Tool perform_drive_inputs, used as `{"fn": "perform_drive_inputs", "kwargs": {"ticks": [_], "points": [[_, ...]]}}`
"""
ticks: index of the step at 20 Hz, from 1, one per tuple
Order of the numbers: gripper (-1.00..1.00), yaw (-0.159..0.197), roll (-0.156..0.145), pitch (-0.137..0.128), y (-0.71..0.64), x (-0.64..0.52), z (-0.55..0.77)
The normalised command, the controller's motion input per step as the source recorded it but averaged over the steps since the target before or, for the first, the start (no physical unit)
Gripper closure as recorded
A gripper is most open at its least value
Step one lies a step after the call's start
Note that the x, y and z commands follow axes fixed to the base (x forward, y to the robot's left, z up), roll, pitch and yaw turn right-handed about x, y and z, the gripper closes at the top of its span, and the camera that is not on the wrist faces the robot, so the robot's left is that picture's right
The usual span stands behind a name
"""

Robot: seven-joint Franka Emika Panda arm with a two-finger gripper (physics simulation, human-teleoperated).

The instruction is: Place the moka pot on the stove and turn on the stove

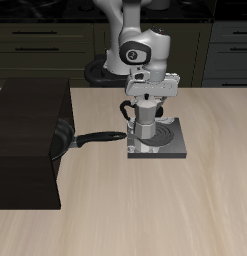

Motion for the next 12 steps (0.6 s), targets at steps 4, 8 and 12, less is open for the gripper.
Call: {"fn": "perform_drive_inputs", "kwargs": {"ticks": [4,8,12], "points": [[-1.00,-0.048,-0.024,0.074,-0.05,0.11,-0.19],[-1.00,-0.018,0.048,0.055,-0.01,0.00,-0.07],[1.00,-0.044,0.003,-0.032,-0.04,-0.10,0.10]]}}
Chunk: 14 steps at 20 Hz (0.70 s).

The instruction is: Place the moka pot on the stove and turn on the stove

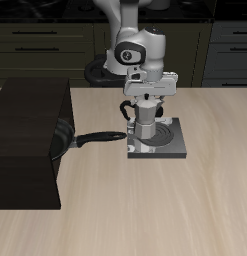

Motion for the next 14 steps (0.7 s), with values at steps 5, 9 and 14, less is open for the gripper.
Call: {"fn": "perform_drive_inputs", "kwargs": {"ticks": [5,9,14], "points": [[1.00,-0.015,0.017,-0.011,-0.06,-0.04,0.09],[1.00,-0.011,0.018,-0.011,0.03,-0.08,0.05],[1.00,0.003,0.013,-0.007,-0.03,-0.01,0.01]]}}
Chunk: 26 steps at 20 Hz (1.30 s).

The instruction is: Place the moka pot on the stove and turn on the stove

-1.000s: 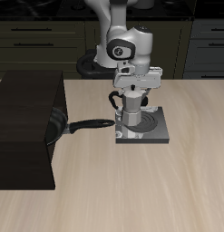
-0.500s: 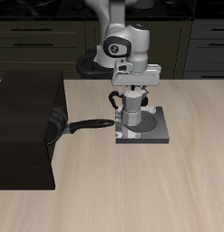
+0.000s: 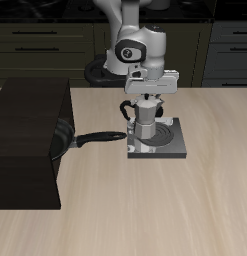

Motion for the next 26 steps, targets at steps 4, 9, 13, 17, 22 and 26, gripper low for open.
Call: {"fn": "perform_drive_inputs", "kwargs": {"ticks": [4,9,13,17,22,26], "points": [[1.00,-0.007,0.006,-0.004,-0.05,0.01,0.02],[1.00,0.012,0.004,-0.009,-0.10,0.04,0.07],[1.00,0.046,0.012,-0.012,-0.16,0.11,0.10],[1.00,-0.007,-0.022,0.014,-0.22,0.18,0.16],[1.00,0.025,-0.009,-0.023,-0.17,0.11,0.16],[1.00,-0.012,-0.016,-0.006,-0.15,0.13,0.12]]}}
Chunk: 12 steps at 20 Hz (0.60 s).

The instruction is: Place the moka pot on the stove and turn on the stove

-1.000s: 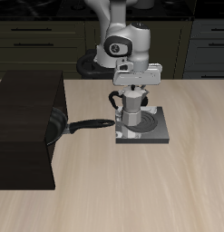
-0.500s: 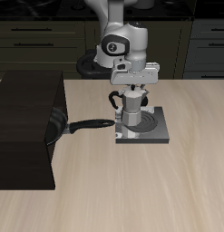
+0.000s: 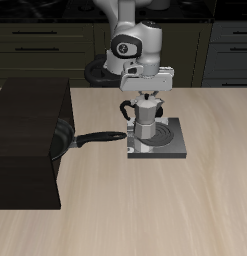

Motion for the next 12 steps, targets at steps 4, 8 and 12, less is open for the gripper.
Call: {"fn": "perform_drive_inputs", "kwargs": {"ticks": [4,8,12], "points": [[1.00,0.044,-0.008,-0.017,-0.15,0.19,0.19],[1.00,0.037,-0.017,-0.026,-0.10,0.13,0.17],[1.00,0.004,0.005,-0.011,0.00,0.10,0.15]]}}
